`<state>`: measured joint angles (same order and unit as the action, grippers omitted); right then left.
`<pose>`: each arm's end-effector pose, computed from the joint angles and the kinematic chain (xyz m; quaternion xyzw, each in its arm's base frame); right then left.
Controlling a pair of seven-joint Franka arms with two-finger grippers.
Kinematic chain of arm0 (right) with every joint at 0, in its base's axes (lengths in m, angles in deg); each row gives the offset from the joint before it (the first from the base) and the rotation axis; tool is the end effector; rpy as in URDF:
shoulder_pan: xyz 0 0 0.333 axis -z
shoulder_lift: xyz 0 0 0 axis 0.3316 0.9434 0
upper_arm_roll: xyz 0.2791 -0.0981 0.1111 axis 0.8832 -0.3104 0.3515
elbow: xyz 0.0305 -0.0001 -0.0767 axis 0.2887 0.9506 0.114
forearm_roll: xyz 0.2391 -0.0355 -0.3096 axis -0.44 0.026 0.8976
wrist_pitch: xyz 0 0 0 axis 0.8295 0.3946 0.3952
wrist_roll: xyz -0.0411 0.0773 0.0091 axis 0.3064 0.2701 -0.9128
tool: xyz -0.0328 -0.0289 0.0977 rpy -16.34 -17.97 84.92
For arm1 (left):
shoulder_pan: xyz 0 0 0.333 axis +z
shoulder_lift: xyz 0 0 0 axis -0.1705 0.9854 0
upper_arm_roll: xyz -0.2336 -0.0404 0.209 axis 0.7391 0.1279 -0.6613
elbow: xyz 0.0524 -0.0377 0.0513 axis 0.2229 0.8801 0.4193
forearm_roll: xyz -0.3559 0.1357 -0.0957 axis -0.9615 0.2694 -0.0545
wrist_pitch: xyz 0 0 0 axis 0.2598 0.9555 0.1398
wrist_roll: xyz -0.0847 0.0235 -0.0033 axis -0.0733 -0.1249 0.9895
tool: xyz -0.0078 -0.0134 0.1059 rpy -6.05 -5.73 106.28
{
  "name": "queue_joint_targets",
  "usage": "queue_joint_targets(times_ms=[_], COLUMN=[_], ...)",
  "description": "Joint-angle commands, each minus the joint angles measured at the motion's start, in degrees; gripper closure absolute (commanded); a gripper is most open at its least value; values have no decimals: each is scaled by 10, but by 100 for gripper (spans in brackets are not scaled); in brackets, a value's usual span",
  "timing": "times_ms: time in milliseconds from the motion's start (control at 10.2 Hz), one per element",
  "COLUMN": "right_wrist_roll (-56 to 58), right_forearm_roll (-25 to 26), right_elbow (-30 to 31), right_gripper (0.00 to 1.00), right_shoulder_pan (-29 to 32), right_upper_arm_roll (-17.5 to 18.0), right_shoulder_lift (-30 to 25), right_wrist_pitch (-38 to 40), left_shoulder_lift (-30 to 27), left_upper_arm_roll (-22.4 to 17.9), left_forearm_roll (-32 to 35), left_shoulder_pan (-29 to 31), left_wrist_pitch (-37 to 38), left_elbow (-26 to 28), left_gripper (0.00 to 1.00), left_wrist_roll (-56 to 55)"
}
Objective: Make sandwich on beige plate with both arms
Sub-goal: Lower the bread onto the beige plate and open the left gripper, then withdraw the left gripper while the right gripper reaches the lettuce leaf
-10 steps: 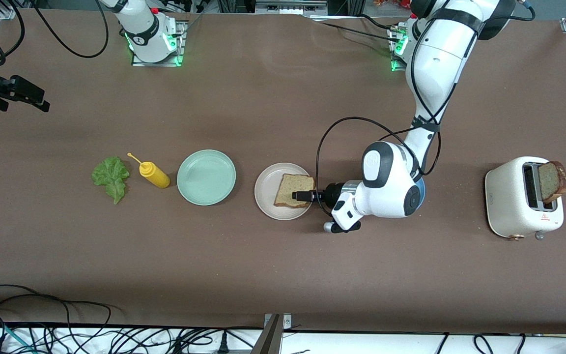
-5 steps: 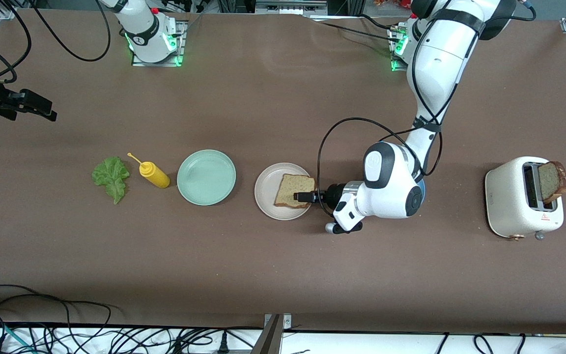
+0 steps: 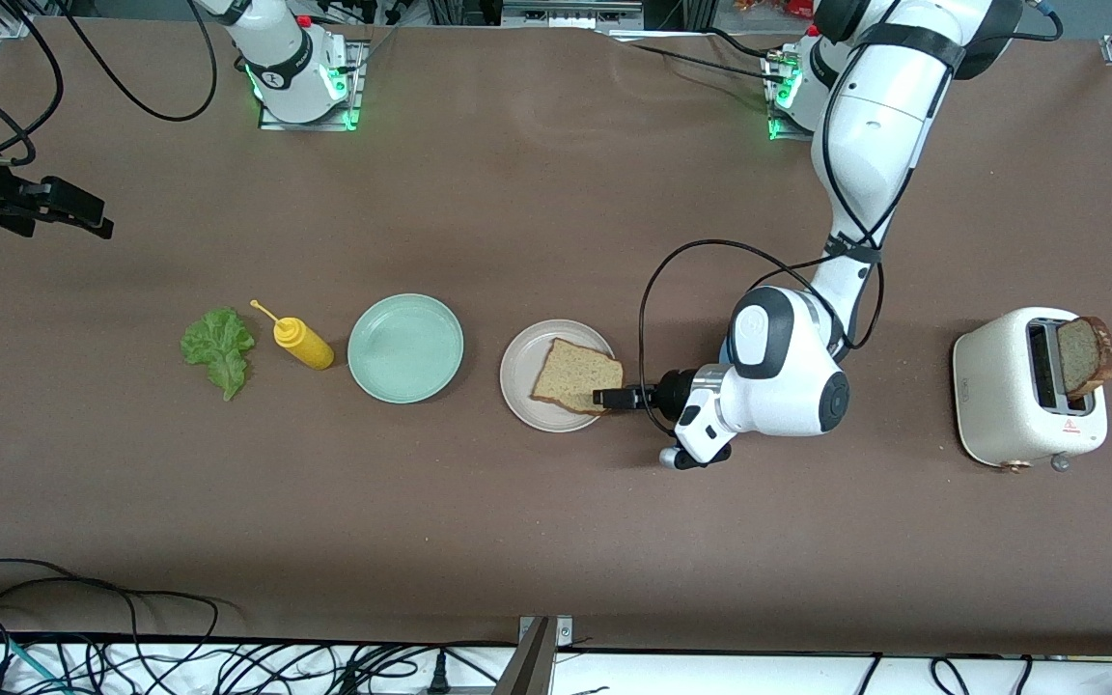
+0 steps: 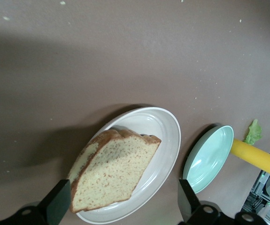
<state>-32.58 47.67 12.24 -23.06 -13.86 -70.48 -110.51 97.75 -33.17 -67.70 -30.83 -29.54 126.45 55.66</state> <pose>0.5458 -0.0289 0.5748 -0.9990 0.0120 0.0408 0.0120 0.6725 -0.3102 0.2215 0.9242 0.0795 -0.1324 0.3494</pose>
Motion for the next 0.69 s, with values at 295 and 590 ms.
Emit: queue_joint_targets(times_ms=[295,590], right_wrist_roll=[4,4], right_forearm_roll=[11,33], right_elbow=[3,7], right_gripper=[0,0], right_shoulder_pan=[4,4], right_upper_arm_roll=[-2,-2], right_shoulder_lift=[37,71], right_wrist_pitch=[-5,-50], left_shoulder_lift=[-22,-56], left_upper_arm_roll=[-32,-32], left_forearm_roll=[65,189], left_shoulder_pan=[0,3], left_wrist_pitch=[8,29], left_elbow=[-1,-1], left_gripper=[0,0], left_wrist_roll=[-10,-80])
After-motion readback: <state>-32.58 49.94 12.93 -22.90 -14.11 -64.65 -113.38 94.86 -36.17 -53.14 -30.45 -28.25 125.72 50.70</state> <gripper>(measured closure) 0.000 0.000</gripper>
